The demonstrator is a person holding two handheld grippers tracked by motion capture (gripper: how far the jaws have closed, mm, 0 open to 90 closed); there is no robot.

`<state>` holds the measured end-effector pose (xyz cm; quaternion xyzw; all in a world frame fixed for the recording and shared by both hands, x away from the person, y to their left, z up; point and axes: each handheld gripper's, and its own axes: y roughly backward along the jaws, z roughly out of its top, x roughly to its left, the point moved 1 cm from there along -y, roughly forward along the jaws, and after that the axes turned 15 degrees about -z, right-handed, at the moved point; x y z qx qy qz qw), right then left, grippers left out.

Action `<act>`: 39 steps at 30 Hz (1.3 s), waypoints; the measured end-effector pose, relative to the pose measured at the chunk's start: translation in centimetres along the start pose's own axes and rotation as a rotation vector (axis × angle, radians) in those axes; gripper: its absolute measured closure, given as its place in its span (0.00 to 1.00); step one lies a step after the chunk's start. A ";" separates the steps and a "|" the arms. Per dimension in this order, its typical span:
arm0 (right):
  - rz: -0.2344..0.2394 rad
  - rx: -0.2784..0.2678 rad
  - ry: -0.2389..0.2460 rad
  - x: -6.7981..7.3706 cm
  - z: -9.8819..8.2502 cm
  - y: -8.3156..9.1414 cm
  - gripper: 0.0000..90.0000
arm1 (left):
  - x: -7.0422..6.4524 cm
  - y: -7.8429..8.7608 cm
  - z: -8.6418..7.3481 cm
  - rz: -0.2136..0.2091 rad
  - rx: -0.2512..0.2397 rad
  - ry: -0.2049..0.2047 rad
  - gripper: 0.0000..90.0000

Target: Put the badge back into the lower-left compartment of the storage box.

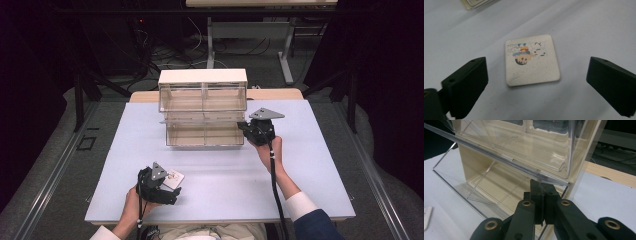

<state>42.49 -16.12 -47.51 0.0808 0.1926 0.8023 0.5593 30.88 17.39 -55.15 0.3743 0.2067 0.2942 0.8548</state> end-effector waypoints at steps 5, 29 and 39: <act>-0.003 -0.001 0.000 0.1 0.0 0.0 0.99 | 0.2 -0.6 0.1 0.005 0.001 0.027 0.21; 0.003 0.016 -0.001 0.2 0.0 0.0 0.99 | 0.0 -1.3 0.5 -0.003 -0.002 -0.015 0.56; 0.006 0.016 -0.001 0.1 0.0 0.0 0.99 | 0.7 -1.1 0.5 0.027 -0.014 0.023 0.33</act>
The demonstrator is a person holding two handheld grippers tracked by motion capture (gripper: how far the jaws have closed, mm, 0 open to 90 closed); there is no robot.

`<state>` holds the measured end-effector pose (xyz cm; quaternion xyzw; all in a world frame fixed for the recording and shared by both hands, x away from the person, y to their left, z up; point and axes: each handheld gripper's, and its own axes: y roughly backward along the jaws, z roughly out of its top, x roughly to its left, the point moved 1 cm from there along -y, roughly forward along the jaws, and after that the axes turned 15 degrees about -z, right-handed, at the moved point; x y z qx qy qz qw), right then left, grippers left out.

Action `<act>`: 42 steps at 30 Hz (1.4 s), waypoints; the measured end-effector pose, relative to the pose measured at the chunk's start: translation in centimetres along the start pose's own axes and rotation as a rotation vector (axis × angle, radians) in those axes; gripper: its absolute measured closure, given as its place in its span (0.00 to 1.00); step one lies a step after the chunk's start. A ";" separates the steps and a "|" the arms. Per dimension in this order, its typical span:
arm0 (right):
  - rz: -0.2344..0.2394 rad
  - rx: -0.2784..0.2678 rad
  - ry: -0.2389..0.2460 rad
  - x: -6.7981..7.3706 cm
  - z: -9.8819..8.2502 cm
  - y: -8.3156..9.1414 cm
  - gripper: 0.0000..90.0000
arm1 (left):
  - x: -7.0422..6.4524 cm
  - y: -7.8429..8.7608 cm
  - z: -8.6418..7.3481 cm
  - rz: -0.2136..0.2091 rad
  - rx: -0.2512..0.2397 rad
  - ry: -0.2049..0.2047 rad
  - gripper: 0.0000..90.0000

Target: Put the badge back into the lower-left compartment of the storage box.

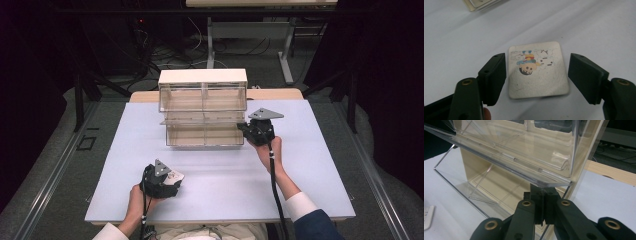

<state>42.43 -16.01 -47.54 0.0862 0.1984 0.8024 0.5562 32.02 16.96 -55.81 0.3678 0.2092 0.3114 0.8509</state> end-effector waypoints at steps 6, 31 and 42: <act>0.003 -0.004 -0.002 0.0 0.0 -0.1 1.00 | 0.5 -0.4 -0.2 -0.031 0.010 0.026 0.34; 0.006 -0.002 -0.013 -0.1 0.1 0.1 1.00 | 0.5 0.4 0.1 -0.067 -0.015 -0.002 0.37; -0.004 -0.017 -0.009 -0.1 0.2 0.2 1.00 | 0.4 1.6 0.9 -0.039 -0.055 -0.017 0.37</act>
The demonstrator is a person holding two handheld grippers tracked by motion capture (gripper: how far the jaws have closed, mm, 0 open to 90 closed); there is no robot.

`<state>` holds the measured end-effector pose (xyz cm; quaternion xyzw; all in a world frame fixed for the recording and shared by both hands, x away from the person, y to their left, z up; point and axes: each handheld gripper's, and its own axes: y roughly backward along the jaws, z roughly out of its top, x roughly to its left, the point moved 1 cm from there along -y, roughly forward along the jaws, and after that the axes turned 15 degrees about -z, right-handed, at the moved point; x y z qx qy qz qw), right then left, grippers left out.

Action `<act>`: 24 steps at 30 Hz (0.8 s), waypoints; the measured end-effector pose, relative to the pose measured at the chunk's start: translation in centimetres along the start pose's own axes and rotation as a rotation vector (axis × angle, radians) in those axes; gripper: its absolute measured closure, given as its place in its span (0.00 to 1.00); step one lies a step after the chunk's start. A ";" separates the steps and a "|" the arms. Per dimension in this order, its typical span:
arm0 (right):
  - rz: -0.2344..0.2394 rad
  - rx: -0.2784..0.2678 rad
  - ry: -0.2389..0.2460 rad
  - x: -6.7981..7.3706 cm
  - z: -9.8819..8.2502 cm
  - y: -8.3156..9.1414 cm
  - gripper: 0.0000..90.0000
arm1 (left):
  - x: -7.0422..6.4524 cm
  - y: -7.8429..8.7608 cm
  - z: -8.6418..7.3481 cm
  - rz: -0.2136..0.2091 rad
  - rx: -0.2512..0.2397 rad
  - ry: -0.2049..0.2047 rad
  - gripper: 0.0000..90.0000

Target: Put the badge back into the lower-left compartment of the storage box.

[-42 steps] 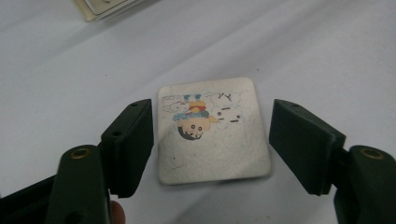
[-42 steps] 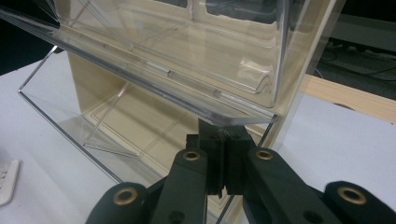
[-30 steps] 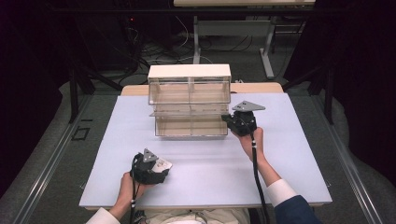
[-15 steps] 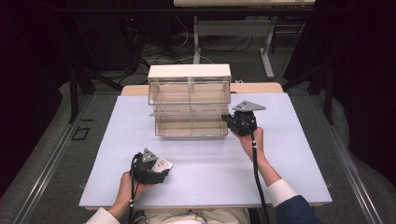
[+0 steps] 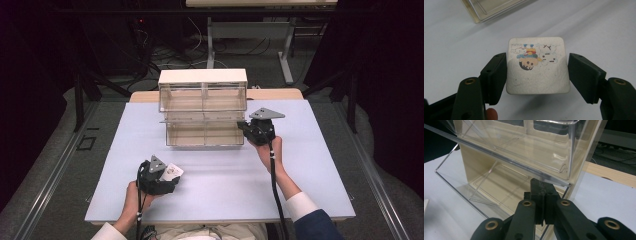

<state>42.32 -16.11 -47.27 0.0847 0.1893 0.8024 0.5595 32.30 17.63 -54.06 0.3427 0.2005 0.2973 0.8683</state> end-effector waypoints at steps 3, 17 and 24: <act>-0.002 -0.005 -0.001 0.0 0.0 0.0 1.00 | 0.0 0.2 0.4 0.005 -0.006 -0.011 0.37; -0.010 -0.004 -0.002 -0.1 0.0 0.0 1.00 | -0.2 1.1 1.8 0.021 -0.041 -0.037 0.37; -0.005 -0.009 -0.003 -0.2 0.0 0.0 1.00 | -0.5 1.3 2.5 0.020 -0.056 -0.057 0.37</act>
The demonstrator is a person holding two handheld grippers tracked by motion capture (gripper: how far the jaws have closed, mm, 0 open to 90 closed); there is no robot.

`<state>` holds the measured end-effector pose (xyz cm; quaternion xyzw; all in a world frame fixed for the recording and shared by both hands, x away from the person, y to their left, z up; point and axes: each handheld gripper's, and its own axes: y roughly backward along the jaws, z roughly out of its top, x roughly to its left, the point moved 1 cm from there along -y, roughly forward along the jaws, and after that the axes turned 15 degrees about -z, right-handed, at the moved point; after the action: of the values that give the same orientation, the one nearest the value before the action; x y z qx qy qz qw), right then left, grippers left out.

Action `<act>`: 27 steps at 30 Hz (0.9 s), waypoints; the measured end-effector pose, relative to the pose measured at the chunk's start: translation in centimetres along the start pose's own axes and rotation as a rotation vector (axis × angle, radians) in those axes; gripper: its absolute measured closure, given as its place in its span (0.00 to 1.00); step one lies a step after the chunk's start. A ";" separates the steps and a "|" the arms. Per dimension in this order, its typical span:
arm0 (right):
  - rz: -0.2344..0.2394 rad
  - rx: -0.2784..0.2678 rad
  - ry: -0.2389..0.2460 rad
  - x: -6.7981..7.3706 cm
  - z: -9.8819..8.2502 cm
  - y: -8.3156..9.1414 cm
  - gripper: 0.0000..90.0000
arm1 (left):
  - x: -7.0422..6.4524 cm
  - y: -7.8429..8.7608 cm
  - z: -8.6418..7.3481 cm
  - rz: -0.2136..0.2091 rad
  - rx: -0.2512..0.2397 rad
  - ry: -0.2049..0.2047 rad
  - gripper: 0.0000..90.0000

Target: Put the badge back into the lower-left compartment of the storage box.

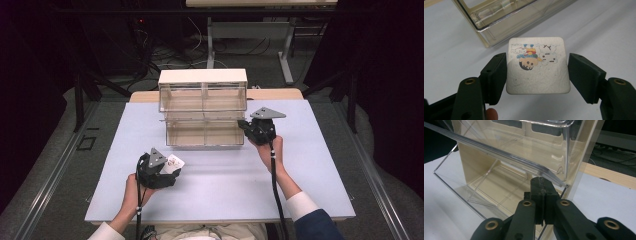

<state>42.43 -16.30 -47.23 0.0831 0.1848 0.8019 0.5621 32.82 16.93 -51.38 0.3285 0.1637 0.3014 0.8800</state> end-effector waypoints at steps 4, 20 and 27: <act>0.001 0.001 -0.006 0.0 0.0 0.0 1.00 | -0.1 0.1 0.4 0.000 -0.007 -0.006 0.37; 0.000 0.005 0.004 -0.1 0.0 0.0 1.00 | 0.0 0.2 1.5 0.001 -0.029 -0.022 0.37; -0.001 0.006 -0.005 0.0 0.0 0.0 1.00 | 0.1 0.1 1.9 0.006 -0.043 -0.020 0.37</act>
<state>42.42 -16.35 -47.22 0.0866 0.1858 0.8009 0.5626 33.76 16.11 -49.90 0.3132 0.1473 0.3043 0.8875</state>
